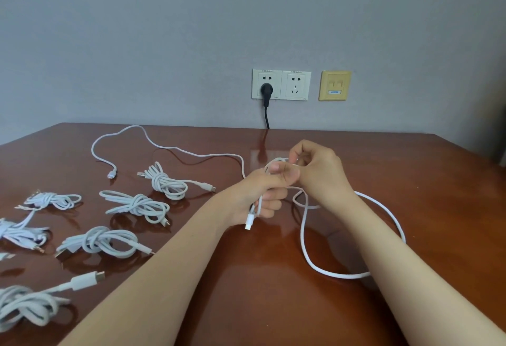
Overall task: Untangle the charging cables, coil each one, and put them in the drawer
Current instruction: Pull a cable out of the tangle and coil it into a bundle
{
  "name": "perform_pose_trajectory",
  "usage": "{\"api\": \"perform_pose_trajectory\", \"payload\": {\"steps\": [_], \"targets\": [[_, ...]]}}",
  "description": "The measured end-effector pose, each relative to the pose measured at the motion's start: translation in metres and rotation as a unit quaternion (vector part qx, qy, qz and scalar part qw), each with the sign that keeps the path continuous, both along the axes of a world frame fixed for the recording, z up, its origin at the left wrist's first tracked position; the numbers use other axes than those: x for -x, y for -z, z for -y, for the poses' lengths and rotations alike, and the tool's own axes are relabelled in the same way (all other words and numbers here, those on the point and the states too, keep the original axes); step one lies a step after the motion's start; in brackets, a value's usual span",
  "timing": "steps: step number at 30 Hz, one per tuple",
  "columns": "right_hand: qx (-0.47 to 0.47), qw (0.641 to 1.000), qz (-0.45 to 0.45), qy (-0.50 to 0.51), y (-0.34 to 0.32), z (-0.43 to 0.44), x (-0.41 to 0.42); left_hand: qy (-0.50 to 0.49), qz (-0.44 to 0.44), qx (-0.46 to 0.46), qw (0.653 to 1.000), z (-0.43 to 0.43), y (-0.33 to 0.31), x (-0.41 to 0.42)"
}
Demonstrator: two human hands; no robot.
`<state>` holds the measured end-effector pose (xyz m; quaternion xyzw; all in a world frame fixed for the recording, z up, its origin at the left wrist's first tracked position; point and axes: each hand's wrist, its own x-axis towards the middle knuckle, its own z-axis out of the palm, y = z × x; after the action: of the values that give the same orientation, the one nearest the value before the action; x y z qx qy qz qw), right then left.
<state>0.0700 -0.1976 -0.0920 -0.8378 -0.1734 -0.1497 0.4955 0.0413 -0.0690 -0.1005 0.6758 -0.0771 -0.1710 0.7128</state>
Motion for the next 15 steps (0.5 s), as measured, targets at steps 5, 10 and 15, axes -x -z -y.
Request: {"api": "perform_pose_trajectory", "payload": {"steps": [5,10,15], "targets": [[0.012,0.999,-0.017,-0.038,-0.003,0.005,0.001,0.004,0.041,-0.059,0.997,-0.002,0.001,0.001],[0.046,0.998,-0.002,-0.046,-0.005,0.009,0.001,0.012,0.056,-0.109,0.992,-0.004,0.001,0.002],[0.019,0.999,0.029,-0.039,-0.011,0.012,0.002,-0.064,0.006,-0.03,0.998,-0.01,0.005,-0.006]]}}
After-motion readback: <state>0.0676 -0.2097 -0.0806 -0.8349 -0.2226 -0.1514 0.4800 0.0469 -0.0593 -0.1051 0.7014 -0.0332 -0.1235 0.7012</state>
